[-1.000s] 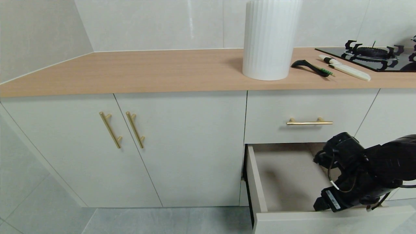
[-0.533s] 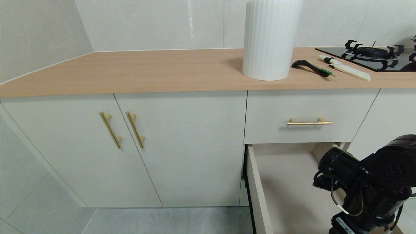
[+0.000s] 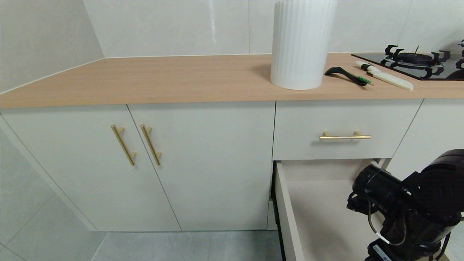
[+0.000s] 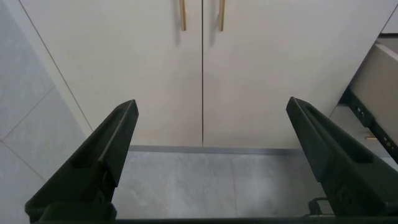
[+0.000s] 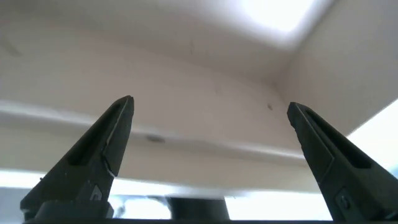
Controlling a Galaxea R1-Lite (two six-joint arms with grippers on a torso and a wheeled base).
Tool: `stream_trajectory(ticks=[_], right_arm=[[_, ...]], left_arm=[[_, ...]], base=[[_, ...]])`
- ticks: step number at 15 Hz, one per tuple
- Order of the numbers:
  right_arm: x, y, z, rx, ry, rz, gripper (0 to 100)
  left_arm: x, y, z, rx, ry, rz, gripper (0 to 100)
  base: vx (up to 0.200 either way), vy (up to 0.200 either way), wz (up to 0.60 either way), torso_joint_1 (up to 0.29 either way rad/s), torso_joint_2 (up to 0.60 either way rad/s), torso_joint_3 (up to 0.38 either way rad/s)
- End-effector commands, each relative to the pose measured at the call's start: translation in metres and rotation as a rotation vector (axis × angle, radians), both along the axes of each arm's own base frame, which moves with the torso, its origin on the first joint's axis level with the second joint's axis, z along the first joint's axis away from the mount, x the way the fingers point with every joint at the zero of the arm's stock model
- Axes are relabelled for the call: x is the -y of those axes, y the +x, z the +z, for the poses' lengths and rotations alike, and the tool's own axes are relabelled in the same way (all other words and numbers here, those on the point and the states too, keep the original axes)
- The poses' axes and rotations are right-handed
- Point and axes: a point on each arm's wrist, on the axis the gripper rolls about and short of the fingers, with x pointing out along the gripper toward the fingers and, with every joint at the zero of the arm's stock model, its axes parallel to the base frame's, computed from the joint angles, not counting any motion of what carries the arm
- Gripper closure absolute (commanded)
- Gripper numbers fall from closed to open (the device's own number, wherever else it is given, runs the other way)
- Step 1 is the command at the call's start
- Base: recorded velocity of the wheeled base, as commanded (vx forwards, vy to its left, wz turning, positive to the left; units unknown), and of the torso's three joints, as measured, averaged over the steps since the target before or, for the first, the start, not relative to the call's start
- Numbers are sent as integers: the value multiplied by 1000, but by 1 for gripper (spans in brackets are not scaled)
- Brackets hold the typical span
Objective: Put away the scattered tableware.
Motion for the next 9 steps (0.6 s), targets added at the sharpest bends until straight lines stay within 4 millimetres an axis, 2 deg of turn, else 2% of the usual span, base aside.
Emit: stream_trajectory(ticks=[1,4,9], right_arm=[[1,-2,16,90,52,-23,0],[13,-15,63,319,193,-88,0],[36,-14,85,478,235,-156,0]], left_arm=[[0,0,0,-1,0,1,0],[0,0,0,-1,0,1,0],[0,0,0,0,0,1,0]], base=[[0,0,0,0,0,0],[0,0,0,0,0,0],[0,0,0,0,0,0]])
